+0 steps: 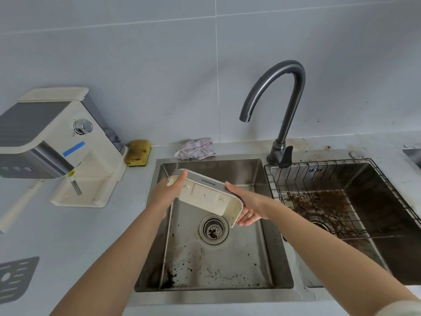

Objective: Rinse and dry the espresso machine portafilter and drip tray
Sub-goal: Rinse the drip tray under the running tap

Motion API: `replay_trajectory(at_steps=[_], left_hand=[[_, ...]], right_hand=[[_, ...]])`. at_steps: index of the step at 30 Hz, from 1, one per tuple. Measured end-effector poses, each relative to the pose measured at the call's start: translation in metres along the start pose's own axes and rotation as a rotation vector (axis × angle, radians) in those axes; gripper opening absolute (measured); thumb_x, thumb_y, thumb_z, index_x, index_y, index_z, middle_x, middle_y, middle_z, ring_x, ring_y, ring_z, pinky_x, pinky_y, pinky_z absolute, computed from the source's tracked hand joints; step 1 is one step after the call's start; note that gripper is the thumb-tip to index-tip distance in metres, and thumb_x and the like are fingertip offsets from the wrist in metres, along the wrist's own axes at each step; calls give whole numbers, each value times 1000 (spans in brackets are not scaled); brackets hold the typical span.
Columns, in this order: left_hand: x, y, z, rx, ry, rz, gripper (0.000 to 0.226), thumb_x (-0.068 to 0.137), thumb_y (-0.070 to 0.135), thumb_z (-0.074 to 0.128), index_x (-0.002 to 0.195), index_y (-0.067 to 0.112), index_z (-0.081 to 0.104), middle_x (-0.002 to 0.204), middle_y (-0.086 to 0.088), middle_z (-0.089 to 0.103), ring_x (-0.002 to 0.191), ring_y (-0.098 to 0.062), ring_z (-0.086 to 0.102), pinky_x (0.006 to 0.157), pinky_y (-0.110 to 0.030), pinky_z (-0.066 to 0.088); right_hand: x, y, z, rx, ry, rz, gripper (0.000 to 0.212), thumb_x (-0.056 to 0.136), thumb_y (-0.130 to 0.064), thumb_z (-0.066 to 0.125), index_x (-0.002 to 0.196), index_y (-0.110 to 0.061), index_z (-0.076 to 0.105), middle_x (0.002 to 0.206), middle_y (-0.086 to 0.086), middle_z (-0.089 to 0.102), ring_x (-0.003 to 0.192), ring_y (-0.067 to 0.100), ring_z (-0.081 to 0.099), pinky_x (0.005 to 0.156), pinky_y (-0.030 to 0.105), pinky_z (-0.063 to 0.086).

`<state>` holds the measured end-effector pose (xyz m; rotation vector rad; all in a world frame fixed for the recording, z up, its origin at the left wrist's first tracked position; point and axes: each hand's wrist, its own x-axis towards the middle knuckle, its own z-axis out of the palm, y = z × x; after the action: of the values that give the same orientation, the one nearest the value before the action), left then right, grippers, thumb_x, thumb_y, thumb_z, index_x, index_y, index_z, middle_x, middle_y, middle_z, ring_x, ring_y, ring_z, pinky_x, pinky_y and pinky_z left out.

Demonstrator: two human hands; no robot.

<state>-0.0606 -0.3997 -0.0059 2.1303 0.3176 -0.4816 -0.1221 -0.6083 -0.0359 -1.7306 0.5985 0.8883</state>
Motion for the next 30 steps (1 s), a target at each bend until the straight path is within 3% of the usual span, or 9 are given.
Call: replay_trajectory(at_steps=[4,8,13,15,18,21,23,26,30], left_hand=[[2,-2,4,-170,-6,-38,67,85,61,47,135,17,40,136,-6,47,126,-25,42,99,-37,33],[6,-3,5,-236,-8,-41,62,87,57,46,134,16,39,135,-7,47,114,-21,44,92,-35,32],[14,-6,4,-274,-117,-217,78,82,65,46,144,23,23,148,-11,32,134,-37,34,104,-56,33],[17,-10,2,-284,-184,-256,81,79,66,49,144,27,21,145,-19,37,127,-40,43,97,-56,41],[20,-14,0,-384,-265,-224,78,80,60,54,144,33,17,132,-28,49,101,-36,61,80,-47,54],[28,-19,1,-562,-334,-182,74,84,51,53,144,38,11,130,-28,52,90,-31,65,78,-42,54],[35,-24,2,-695,-371,-166,67,88,49,47,144,36,13,132,-27,50,92,-32,63,83,-43,50],[45,-30,4,-897,-408,-188,64,89,56,38,143,26,27,130,-22,54,96,-30,62,84,-43,47],[58,-38,6,-1107,-390,-223,65,84,59,40,135,20,44,120,-11,63,105,-27,62,83,-45,52]], right_hand=[[6,-3,3,-15,-7,5,98,73,-83,26,110,0,61,91,17,67,73,22,65,68,27,54],[12,-8,5,-31,-27,9,92,74,-82,24,101,-2,62,85,15,67,72,21,64,68,26,53],[25,-9,-1,-37,30,-4,84,76,-78,34,110,-6,60,99,17,66,78,22,62,71,27,52],[31,-9,-3,-33,72,-28,74,77,-75,40,107,-10,61,100,13,64,80,20,58,75,27,49],[40,-8,-6,-20,129,-64,69,76,-71,49,111,-12,61,100,7,60,86,18,53,79,26,47],[50,-7,-6,-2,139,-127,70,70,-67,61,117,-16,58,88,-2,54,78,11,48,76,24,41],[53,-6,-4,14,119,-227,64,68,-61,65,117,-22,59,83,-8,54,77,7,48,74,20,38],[60,-5,0,36,93,-394,51,70,-39,70,118,-32,54,108,-13,62,99,4,57,82,17,44],[73,-1,3,18,173,-538,83,60,-33,81,130,-28,37,126,-12,52,116,3,51,96,26,46]])
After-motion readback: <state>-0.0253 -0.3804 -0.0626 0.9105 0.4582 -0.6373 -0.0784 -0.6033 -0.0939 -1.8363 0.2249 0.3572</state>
